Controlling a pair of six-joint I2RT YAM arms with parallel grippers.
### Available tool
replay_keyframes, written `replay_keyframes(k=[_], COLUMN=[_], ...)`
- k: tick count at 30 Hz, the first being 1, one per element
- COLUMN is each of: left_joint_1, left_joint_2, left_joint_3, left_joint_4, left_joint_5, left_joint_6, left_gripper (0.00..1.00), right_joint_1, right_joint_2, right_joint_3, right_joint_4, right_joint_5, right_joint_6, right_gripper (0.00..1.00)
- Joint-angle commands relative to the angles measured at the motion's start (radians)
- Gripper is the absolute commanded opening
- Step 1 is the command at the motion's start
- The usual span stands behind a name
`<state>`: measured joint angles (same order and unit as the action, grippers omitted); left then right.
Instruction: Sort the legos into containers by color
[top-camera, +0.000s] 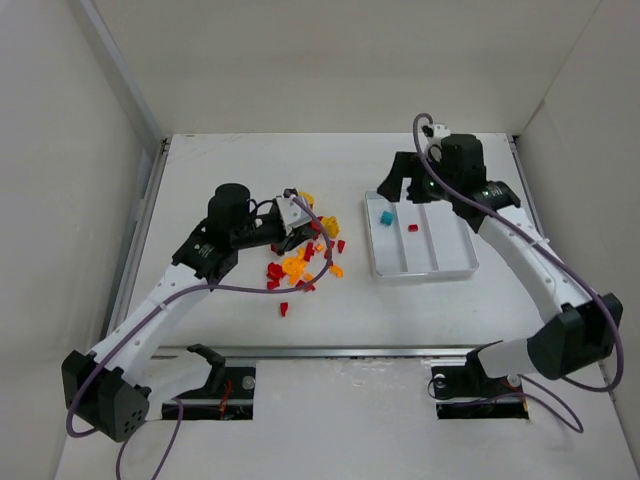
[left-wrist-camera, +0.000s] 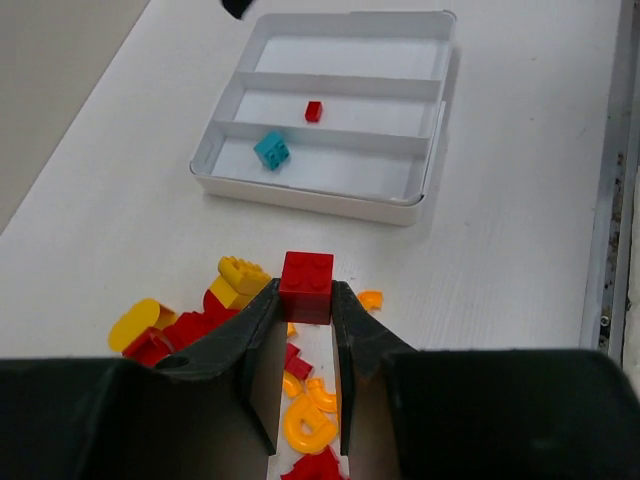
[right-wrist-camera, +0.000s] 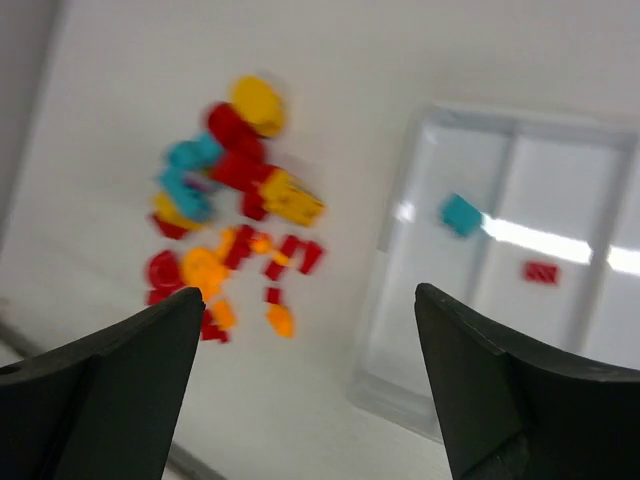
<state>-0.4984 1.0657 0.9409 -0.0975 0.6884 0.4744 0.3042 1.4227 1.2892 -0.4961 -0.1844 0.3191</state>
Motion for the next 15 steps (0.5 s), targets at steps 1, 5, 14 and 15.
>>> replay_keyframes(k=[1,5,14,15], left_joint_1=[-0.008,-0.008,-0.008,-0.008], left_joint_2=[-0.059,-0.095,-0.104,-0.104], left_joint_3=[-0.005,-0.031,-0.042,-0.042], left_joint_4=[0.035,0.106,0.116,0.116], left_joint_5=[0.106,0.138,0.106,0.106], left_joint_6=[0.067,0.078,0.078,0.067], left_gripper=[0.0,0.0,0.0,0.0], right_joint_1=[0.093,0.209,0.366,0.375], right_joint_2=[-0.064,-0.039,0.025,0.025], right_joint_3=[0.094,0.137,0.163,0.163], right_joint_4=[0.105,0.195,0.301,0.301], right_joint_5=[-0.189,-0.371,-0.455,-0.455], right_joint_6=[-0.031,0.009,0.044,0.044], right_gripper=[0.91,0.83,0.57,0.55])
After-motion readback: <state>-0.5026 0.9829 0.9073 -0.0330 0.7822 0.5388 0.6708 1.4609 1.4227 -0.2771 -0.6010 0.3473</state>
